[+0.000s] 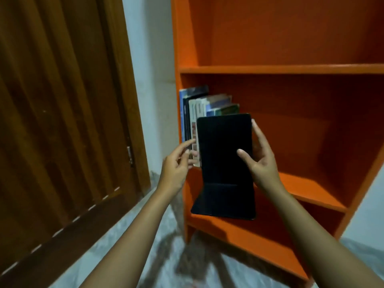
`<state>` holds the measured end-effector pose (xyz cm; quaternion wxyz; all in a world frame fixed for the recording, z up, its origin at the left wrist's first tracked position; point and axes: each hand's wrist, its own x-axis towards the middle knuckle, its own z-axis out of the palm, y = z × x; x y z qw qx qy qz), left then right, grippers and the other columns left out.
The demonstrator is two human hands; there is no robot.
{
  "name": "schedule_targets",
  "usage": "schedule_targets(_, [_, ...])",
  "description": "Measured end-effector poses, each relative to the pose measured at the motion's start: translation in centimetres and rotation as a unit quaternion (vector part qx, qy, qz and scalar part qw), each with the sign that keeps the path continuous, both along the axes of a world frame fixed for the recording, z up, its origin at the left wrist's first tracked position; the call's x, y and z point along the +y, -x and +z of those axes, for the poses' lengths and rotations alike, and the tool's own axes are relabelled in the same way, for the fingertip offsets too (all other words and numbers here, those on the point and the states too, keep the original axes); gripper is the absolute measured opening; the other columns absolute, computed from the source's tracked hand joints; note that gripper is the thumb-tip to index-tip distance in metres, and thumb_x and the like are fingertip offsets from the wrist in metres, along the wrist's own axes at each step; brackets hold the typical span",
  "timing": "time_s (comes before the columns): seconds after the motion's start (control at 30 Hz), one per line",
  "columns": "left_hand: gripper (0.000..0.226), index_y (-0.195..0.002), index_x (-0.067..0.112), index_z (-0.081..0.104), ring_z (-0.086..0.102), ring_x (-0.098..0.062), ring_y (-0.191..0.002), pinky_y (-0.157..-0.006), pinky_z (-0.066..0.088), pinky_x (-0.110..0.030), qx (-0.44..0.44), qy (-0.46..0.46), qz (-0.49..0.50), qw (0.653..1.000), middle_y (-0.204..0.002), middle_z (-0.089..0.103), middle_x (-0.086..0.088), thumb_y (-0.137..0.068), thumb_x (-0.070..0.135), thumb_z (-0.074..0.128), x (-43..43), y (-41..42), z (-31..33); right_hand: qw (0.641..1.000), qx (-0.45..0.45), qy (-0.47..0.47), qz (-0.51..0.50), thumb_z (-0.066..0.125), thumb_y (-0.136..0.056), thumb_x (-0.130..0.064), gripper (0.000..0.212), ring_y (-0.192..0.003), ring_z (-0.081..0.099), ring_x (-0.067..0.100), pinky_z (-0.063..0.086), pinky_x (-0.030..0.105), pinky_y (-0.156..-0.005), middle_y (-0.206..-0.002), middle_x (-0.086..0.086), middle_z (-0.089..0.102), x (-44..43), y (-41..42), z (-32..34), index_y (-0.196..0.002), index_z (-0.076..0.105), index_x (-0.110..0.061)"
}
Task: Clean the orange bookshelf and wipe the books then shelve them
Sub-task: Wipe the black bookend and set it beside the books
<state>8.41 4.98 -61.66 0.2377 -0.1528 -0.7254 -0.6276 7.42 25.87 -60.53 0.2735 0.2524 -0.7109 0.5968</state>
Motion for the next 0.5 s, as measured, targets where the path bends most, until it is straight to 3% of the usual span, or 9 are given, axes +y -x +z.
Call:
schedule_targets(0.07, [0.028,-0.125,0.028,0.053,0.062,-0.018,-0.104,-0.086,0.051,-0.034,0.003,0.042,0.087,0.995,-0.110,0.064,0.002,-0.098,0.025,0.045,0.4,2.7,0.5,0.999,0.022,0.008,-0.042,0.056,-0.091,0.002,0.063,-0.130,0.035,-0.012,0.037,0.026,-0.109,-0.141,-0.026,0.035,2.0,0.7,1.2,-0.140,0.033,-0.030])
schedule_targets(0.2, [0.095,-0.150,0.021,0.011,0.028,-0.023,-0.139,-0.107,0.034,-0.043,-0.116,0.171,0.162,0.965,-0.152,0.025,-0.004,-0.079,0.070,0.051,1.2,7.5,-0.2,0.982,0.058,-0.018,-0.179,0.054,-0.094,-0.004,0.062,-0.126,0.044,-0.006,0.045,0.042,-0.103,-0.138,-0.033,0.033,5.1,3.5,1.5,-0.143,0.032,-0.035])
schedule_targets(0.27, [0.120,-0.149,0.023,-0.011,0.015,-0.026,-0.143,-0.108,0.030,-0.048,-0.173,0.214,0.165,0.947,-0.157,0.009,-0.004,-0.064,0.082,0.050,1.9,9.2,-1.1,0.966,0.058,-0.045,-0.249,0.053,-0.096,-0.013,0.064,-0.103,0.063,0.020,0.057,0.047,-0.078,-0.142,-0.029,0.034,5.8,5.1,0.8,-0.142,0.025,-0.046])
schedule_targets(0.33, [0.134,-0.145,0.024,-0.024,0.011,-0.028,-0.144,-0.110,0.029,-0.051,-0.182,0.223,0.180,0.941,-0.158,0.002,-0.006,-0.052,0.088,0.048,2.6,10.8,-2.3,0.951,0.051,-0.067,-0.297,0.051,-0.096,-0.019,0.065,-0.073,0.063,0.026,0.054,0.038,-0.054,-0.146,-0.014,0.039,6.0,6.7,-0.2,-0.141,0.018,-0.054])
schedule_targets(0.4, [0.139,-0.142,0.027,-0.031,0.009,-0.030,-0.144,-0.112,0.027,-0.052,-0.166,0.214,0.212,0.939,-0.157,-0.003,-0.007,-0.048,0.091,0.049,3.3,11.9,-3.5,0.942,0.048,-0.071,-0.325,0.051,-0.096,-0.013,0.065,-0.086,0.066,0.023,0.055,0.039,-0.058,-0.144,-0.016,0.035,5.6,8.1,-1.2,-0.140,0.019,-0.049])
schedule_targets(0.43, [0.138,-0.141,0.028,-0.031,0.009,-0.031,-0.143,-0.113,0.025,-0.052,-0.154,0.212,0.229,0.937,-0.157,-0.004,-0.008,-0.049,0.091,0.049,3.9,12.2,-4.1,0.939,0.045,-0.073,-0.333,0.051,-0.096,-0.010,0.065,-0.101,0.063,0.018,0.055,0.039,-0.063,-0.141,-0.020,0.032,5.3,8.8,-1.7,-0.140,0.019,-0.046])
schedule_targets(0.5, [0.133,-0.141,0.029,-0.030,0.008,-0.032,-0.142,-0.113,0.024,-0.052,-0.131,0.220,0.251,0.934,-0.156,-0.006,-0.008,-0.054,0.088,0.052,4.8,12.6,-5.1,0.936,0.032,-0.079,-0.342,0.050,-0.095,-0.006,0.065,-0.111,0.051,0.006,0.051,0.031,-0.067,-0.138,-0.024,0.029,4.5,9.7,-2.9,-0.140,0.020,-0.043])
